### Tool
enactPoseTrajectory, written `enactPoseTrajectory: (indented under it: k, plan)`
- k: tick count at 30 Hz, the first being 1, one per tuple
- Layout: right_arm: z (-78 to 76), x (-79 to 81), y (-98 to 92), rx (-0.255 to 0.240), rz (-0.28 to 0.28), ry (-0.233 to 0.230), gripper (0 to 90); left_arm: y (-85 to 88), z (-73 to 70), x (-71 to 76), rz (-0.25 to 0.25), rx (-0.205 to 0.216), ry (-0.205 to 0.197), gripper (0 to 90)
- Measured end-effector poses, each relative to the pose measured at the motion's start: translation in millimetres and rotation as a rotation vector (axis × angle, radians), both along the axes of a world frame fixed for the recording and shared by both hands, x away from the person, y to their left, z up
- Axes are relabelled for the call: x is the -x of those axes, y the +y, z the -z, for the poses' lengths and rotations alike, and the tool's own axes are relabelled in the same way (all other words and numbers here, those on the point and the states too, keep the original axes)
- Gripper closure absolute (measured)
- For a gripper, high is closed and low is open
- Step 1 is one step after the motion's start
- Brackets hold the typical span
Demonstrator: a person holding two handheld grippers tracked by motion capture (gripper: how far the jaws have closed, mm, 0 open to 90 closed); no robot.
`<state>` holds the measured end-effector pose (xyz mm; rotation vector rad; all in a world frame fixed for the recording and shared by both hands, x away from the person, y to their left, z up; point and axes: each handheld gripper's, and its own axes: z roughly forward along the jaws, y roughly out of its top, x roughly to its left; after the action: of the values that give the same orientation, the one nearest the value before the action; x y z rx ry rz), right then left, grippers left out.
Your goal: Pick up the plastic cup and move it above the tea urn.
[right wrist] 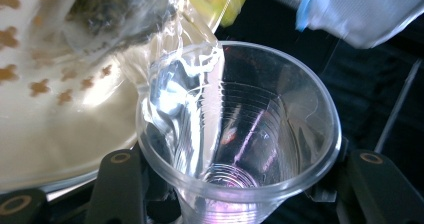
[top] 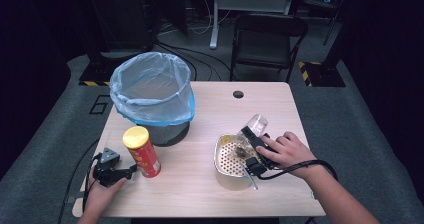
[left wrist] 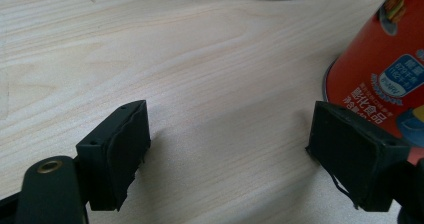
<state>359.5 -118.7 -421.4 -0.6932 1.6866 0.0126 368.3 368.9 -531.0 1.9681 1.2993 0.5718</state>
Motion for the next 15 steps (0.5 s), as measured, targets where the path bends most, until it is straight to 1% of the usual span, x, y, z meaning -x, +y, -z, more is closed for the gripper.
enactPoseTrajectory:
  k: [1,2,3,5,6,7,8,9,10,11,12,13,14,15]
  plan:
    - [-4.2,0.2,0.4,0.037,-0.016,-0.027,42.7,0.0,0.0,0.0,0.000,0.000,0.000,16.7]
    - [-5.1,-0.3,0.2,0.031,-0.031,-0.029,42.7,0.0,0.0,0.0,0.000,0.000,0.000,16.7]
    - [-6.9,-0.4,-0.2,0.037,-0.051,-0.043,42.6,0.0,0.0,0.0,0.000,0.000,0.000,16.7]
    - [-7.6,-0.2,-0.9,0.048,-0.063,-0.062,42.6,0.0,0.0,0.0,0.000,0.000,0.000,16.7]
    - [-11.7,-1.1,0.5,0.117,-0.100,-0.087,42.6,0.0,0.0,0.0,0.000,0.000,0.000,16.7]
    - [-11.3,-0.9,0.9,0.151,-0.112,-0.086,42.5,-0.1,0.0,0.0,-0.001,0.001,0.000,16.7]
    - [6.5,2.1,-3.4,-0.031,-0.060,0.014,42.6,0.0,0.0,0.0,0.000,0.000,0.000,16.7]
    - [-7.6,1.0,0.3,0.212,-0.119,-0.102,42.5,0.0,0.0,0.0,0.000,0.001,0.000,16.7]
    - [7.0,1.5,-2.1,0.015,-0.112,-0.034,42.5,0.0,0.0,0.0,0.000,0.000,0.000,16.7]
    - [20.6,3.8,-2.7,-0.134,-0.075,0.034,42.5,0.0,0.0,0.0,0.000,0.000,0.000,16.7]
    - [16.8,3.2,-2.4,-0.065,-0.095,-0.006,42.5,0.0,0.0,0.0,0.000,0.000,0.000,16.7]
    - [7.6,2.3,-0.9,0.072,-0.125,-0.063,42.4,-0.1,0.0,0.0,-0.001,0.001,-0.001,16.7]
    - [4.1,1.3,0.2,0.150,-0.138,-0.083,42.3,0.0,0.0,0.0,0.000,0.000,0.000,16.7]
    - [2.9,0.4,0.4,0.185,-0.153,-0.099,42.3,0.0,0.0,0.0,0.000,0.000,0.000,16.7]
